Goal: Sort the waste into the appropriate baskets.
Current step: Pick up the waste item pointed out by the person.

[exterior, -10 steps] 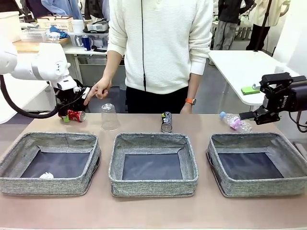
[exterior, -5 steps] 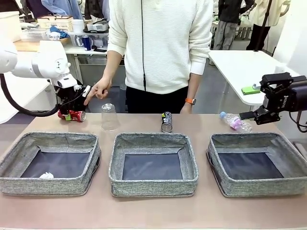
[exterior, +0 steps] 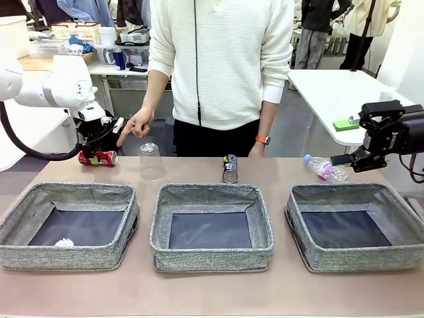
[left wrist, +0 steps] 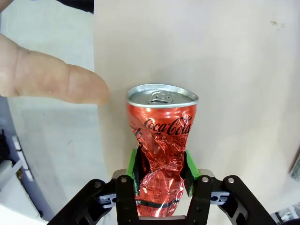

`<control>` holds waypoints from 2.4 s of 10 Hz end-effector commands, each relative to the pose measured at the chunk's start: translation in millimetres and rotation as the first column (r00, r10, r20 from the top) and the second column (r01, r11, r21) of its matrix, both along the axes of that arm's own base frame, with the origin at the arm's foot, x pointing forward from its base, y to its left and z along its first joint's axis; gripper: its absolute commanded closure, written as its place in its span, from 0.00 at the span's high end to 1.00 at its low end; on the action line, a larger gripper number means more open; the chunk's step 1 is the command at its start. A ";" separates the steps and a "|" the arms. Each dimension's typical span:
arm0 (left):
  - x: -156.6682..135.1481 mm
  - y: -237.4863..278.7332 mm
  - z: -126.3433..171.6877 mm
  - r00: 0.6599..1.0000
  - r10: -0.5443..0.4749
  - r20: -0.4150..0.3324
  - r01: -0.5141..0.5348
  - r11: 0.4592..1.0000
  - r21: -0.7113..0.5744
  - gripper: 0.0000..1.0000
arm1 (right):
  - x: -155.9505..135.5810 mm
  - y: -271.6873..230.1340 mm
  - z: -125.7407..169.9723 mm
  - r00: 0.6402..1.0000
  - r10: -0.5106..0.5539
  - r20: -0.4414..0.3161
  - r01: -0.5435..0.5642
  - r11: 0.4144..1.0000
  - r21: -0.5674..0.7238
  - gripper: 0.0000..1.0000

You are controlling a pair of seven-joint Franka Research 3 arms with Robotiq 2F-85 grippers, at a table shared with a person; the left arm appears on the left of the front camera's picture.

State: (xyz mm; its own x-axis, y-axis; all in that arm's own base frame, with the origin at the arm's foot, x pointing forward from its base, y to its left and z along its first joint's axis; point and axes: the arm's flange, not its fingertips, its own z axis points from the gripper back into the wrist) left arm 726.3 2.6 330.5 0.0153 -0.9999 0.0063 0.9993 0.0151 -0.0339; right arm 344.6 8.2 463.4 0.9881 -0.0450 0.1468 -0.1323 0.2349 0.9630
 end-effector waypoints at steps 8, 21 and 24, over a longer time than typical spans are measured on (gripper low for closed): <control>-213.2 -19.1 159.4 0.957 0.272 -0.099 -0.282 0.953 -0.106 0.00 | -1.2 -0.3 4.7 1.000 0.000 -0.020 0.000 1.000 0.002 1.00; -329.7 -111.2 258.8 0.853 0.509 -0.118 -0.520 0.808 -0.277 0.42 | -1.2 -0.3 4.7 1.000 0.000 -0.020 0.000 1.000 0.002 1.00; -362.4 -218.0 305.0 0.572 0.750 -0.331 -0.820 0.520 -0.239 0.42 | -1.2 -0.3 4.7 1.000 0.000 -0.020 0.000 1.000 0.002 1.00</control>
State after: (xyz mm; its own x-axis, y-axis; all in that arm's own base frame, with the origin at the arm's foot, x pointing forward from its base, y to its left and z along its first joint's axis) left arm 367.7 -156.7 612.7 0.6299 -0.7411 0.2325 0.7762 0.5892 -0.2246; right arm 344.4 8.7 463.5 0.9883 -0.0437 0.1459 -0.1317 0.2369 0.9626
